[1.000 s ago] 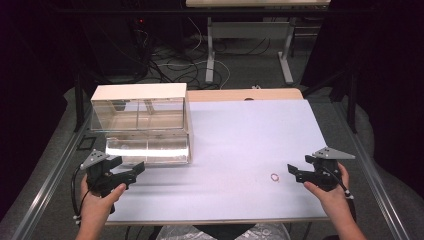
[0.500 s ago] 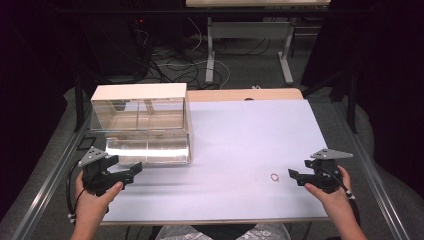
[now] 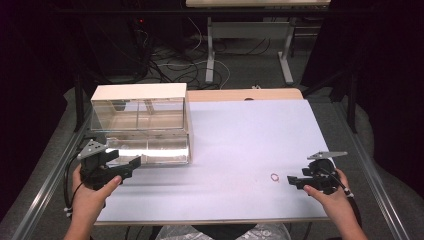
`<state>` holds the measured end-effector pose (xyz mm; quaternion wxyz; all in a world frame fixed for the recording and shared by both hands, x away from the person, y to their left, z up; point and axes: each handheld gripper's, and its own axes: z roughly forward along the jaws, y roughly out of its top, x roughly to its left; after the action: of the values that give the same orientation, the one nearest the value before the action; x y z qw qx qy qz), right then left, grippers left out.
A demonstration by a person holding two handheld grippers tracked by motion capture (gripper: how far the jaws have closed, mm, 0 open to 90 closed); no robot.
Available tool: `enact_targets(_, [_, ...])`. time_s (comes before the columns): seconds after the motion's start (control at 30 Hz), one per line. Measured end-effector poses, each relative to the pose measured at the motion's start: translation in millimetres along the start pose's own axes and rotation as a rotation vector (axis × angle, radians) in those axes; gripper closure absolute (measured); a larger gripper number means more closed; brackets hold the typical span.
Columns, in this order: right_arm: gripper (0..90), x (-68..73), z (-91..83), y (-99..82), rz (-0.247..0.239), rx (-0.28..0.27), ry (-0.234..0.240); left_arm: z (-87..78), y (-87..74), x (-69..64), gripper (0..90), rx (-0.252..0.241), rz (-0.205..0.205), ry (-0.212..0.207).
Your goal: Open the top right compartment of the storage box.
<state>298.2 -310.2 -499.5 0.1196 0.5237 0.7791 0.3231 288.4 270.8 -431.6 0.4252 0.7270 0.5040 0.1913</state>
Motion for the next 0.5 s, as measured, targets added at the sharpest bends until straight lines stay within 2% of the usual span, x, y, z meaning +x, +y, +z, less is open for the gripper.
enact_targets(0.13, [31.6, 0.1, 0.8, -0.2, 0.013, 0.008, 0.011, -1.6, 5.5, 0.3, 17.0, 0.011, 0.012, -0.003])
enact_targets(0.27, [31.6, -0.4, 2.6, -1.0, 0.021, 0.016, 0.016, -2.7, 11.3, -0.9, 20.2, 0.024, 0.035, 0.015])
enact_targets(0.4, [31.6, -0.4, 2.7, -1.2, 0.021, 0.015, 0.015, -5.3, 17.9, -0.7, 27.0, 0.036, 0.055, 0.029])
enact_targets(0.5, [31.6, -0.1, 3.4, -1.3, 0.022, 0.012, 0.014, -8.4, 23.1, 0.9, 28.6, 0.051, 0.060, 0.029])
